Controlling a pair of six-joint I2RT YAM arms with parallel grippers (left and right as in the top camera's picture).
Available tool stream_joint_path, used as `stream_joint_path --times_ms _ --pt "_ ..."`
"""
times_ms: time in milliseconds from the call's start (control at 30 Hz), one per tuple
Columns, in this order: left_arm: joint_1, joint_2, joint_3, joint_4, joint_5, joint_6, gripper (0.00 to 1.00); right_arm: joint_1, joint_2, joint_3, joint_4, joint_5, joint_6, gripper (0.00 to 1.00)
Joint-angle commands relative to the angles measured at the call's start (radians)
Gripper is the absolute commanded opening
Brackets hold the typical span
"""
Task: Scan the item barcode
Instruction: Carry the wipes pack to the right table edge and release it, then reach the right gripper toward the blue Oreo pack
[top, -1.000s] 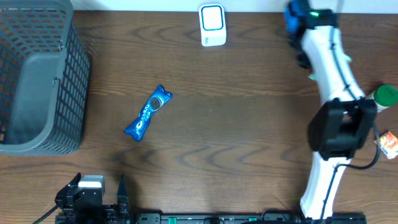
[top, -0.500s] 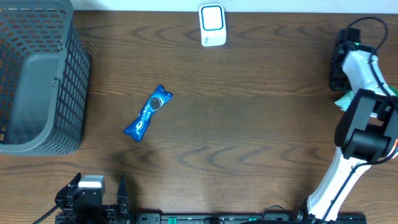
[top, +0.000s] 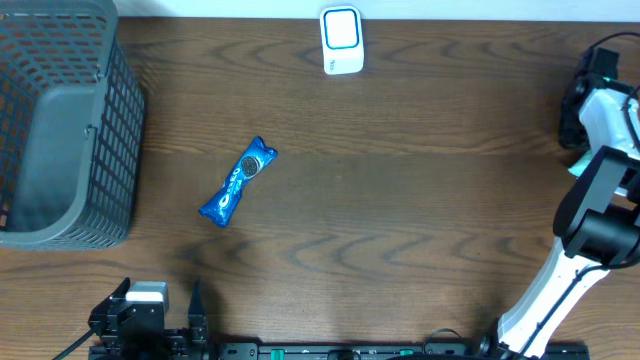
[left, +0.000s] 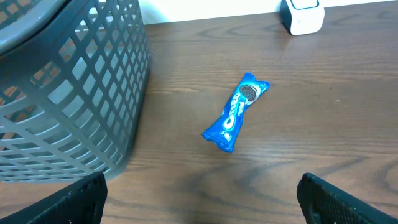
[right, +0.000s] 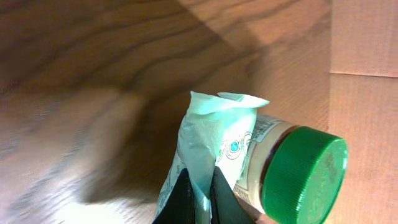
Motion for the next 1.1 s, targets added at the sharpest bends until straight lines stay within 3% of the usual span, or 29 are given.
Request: stream_joint_path --times_ms 0,33,67,133,267,467,600,767,833,900,933,967,1067 --pt "0.003 -0.006 0.000 -0.002 0.013 0.009 0.98 -0.023 0.002 0.002 0.010 0.060 -0.026 0.01" --pt "0.003 -0.006 0.001 -0.002 0.013 0.009 0.98 -0.027 0.002 0.002 0.010 0.060 -0.025 0.02" --pt "0.003 -0.006 0.000 -0.002 0.013 0.009 0.98 -0.028 0.002 0.002 0.010 0.059 -0.022 0.12" --pt "0.003 -0.006 0.000 -0.002 0.013 0.009 0.98 -0.026 0.002 0.002 0.014 0.059 -0.002 0.73" --pt "0.003 -0.006 0.000 -0.002 0.013 0.009 0.98 -0.001 -0.005 0.027 0.012 0.014 0.052 0.99" --pt "0.003 -0.006 0.000 -0.002 0.013 0.010 0.98 0.121 -0.047 0.152 -0.093 -0.223 0.180 0.99" --pt "0.003 -0.006 0.000 -0.002 0.013 0.010 0.98 0.286 -0.083 0.225 -0.204 -0.509 0.335 0.99" --pt "0.003 -0.006 0.000 -0.002 0.013 0.010 0.98 0.509 -0.084 0.226 -0.220 -0.864 0.581 0.99" --pt "0.003 -0.006 0.000 -0.002 0.013 0.010 0.98 0.594 -0.080 0.220 -0.219 -1.007 0.711 0.85" --pt "0.003 -0.006 0.000 -0.002 0.013 0.009 0.98 0.680 -0.079 0.210 -0.211 -1.094 0.809 0.79" --pt "0.003 -0.006 0.000 -0.002 0.013 0.009 0.97 0.717 -0.079 0.209 -0.207 -1.107 0.848 0.84" --pt "0.003 -0.006 0.001 -0.002 0.013 0.009 0.98 0.757 -0.079 0.209 -0.199 -1.107 0.883 0.99" --pt "0.003 -0.006 0.000 -0.002 0.013 0.009 0.98 0.908 -0.079 0.209 -0.148 -1.060 1.010 0.99"
